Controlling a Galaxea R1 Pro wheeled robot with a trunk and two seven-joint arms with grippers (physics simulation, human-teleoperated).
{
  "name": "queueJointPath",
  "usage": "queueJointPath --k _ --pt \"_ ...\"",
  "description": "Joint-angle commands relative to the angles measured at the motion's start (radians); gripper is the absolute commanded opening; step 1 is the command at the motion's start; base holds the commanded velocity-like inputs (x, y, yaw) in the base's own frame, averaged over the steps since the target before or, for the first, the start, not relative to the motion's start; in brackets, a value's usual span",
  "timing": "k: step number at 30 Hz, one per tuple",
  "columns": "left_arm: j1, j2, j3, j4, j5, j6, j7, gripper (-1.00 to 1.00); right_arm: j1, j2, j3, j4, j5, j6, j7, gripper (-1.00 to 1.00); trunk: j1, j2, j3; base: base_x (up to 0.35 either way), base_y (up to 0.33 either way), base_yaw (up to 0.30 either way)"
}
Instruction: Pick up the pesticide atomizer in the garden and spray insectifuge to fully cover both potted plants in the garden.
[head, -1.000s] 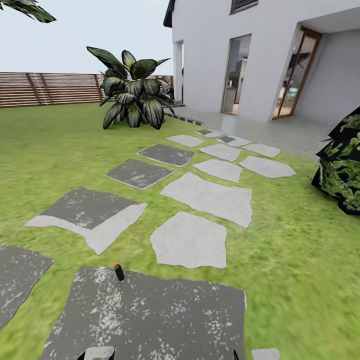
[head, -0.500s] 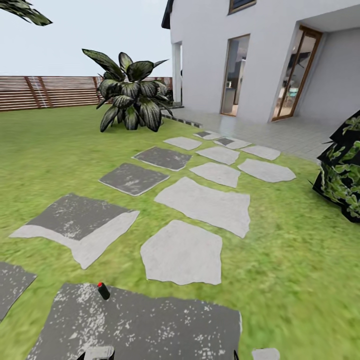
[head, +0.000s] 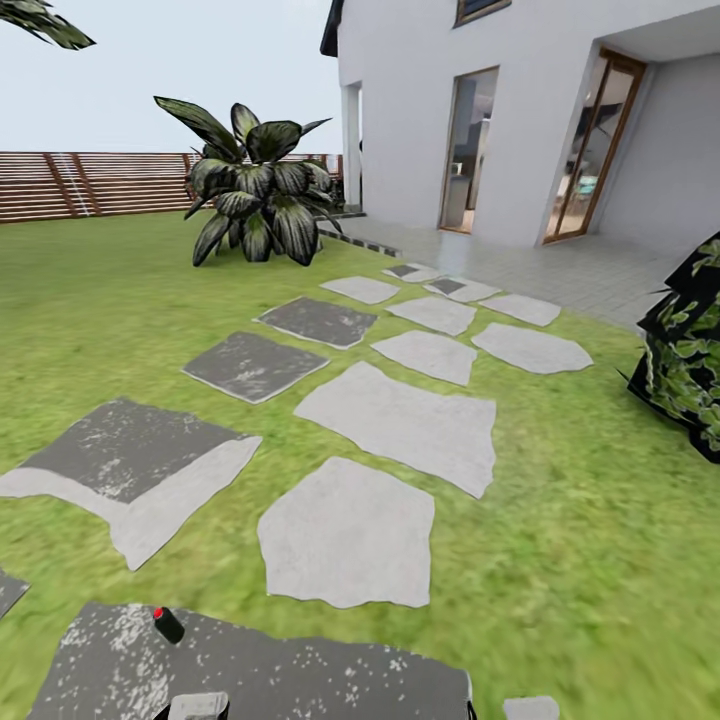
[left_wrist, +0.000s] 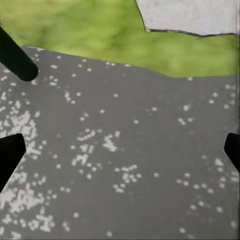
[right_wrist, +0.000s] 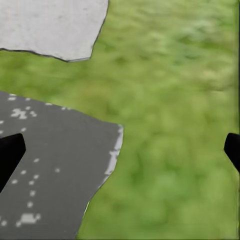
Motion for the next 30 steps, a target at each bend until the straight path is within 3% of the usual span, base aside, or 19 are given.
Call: queueJointPath --k 1,30 --pt "-0.001 0.0 0.007 0.001 -0.008 -0.004 0.0 1.0 -0.001 0.0 0.0 0.001 0.009 -0.002 -0.007 1.0 0.0 0.0 -0.001 0.279 -0.17 0.0" --pt "-0.001 0.0 0.006 0.001 -0.008 -0.004 0.0 1.0 -0.001 0.002 0.001 0.001 0.009 -0.002 -0.006 1.0 0.0 0.0 -0.001 0.279 -0.17 0.013"
